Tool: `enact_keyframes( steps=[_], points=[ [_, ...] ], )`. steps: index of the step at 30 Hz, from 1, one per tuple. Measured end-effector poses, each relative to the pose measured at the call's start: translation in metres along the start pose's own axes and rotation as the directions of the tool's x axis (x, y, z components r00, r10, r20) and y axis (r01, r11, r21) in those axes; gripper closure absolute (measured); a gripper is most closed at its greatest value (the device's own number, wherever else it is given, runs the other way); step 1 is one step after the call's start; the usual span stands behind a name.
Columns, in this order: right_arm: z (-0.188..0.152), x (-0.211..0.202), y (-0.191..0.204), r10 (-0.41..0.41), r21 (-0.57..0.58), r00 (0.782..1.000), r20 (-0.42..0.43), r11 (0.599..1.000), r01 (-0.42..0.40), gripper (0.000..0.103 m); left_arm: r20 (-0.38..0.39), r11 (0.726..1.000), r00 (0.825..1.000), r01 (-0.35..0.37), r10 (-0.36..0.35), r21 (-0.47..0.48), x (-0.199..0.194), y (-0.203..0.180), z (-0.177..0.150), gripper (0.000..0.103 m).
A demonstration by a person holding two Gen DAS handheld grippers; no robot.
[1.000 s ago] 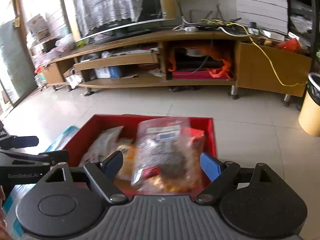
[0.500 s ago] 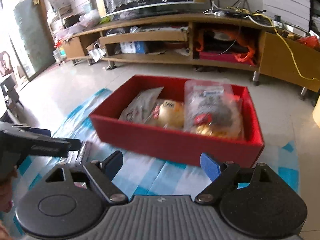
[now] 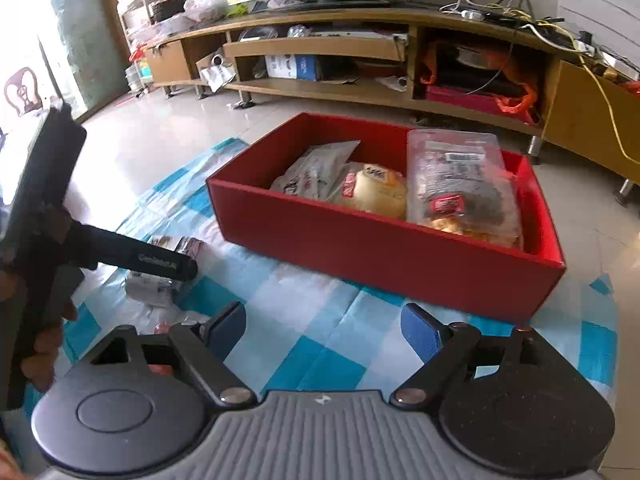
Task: Organize snacks
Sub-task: 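Move left tool to the Kaprons wafer packet while right tool approaches the sausage pack, then close left tool on the Kaprons packet while right tool closes on the sausage pack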
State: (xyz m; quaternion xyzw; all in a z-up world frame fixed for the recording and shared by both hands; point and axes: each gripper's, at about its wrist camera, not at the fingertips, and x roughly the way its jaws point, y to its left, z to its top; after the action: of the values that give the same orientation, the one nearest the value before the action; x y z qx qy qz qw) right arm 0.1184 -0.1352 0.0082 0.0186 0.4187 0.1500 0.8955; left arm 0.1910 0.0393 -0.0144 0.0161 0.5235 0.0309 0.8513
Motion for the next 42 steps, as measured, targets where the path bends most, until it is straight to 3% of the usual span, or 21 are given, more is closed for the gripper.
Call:
enact_keyframes(
  steps=[9, 15, 22, 25, 32, 37, 42],
  points=[
    [-0.012, 0.013, 0.039, 0.048, -0.079, 0.997, -0.064, 0.995, -0.053, 0.019, -0.015, 1.000, 1.000, 0.003, -0.003, 0.028, -0.043, 0.032, -0.035, 0.036],
    [-0.018, 0.029, 0.080, 0.074, -0.130, 0.992, -0.107, 0.988, -0.088, 0.019, -0.019, 0.998, 0.999, 0.050, -0.050, -0.025, -0.063, 0.057, -0.052, 0.036],
    [-0.018, 0.057, 0.105, 0.009, -0.159, 0.983, -0.185, 0.987, -0.038, 0.015, 0.001, 0.995, 0.995, 0.097, -0.097, -0.030, -0.072, 0.063, -0.053, 0.036],
    [-0.021, 0.061, 0.105, 0.003, -0.128, 0.984, -0.181, 0.991, -0.027, 0.014, -0.004, 0.994, 0.995, 0.101, -0.101, -0.028, -0.072, 0.066, -0.055, 0.036],
    [-0.042, 0.031, 0.102, 0.029, -0.160, 0.979, -0.201, 0.985, -0.062, 0.044, -0.013, 0.994, 0.994, 0.112, -0.112, 0.002, -0.071, 0.064, -0.063, 0.039],
    [-0.065, 0.007, 0.083, 0.021, -0.129, 0.970, -0.243, 0.990, -0.054, 0.046, -0.019, 0.991, 0.993, 0.118, -0.117, 0.057, -0.072, 0.048, -0.070, 0.039],
    [-0.085, -0.013, 0.066, 0.031, -0.083, 0.968, -0.248, 0.995, -0.054, 0.046, -0.008, 0.993, 0.995, 0.096, -0.095, 0.062, -0.072, 0.046, -0.071, 0.026]
  ],
)
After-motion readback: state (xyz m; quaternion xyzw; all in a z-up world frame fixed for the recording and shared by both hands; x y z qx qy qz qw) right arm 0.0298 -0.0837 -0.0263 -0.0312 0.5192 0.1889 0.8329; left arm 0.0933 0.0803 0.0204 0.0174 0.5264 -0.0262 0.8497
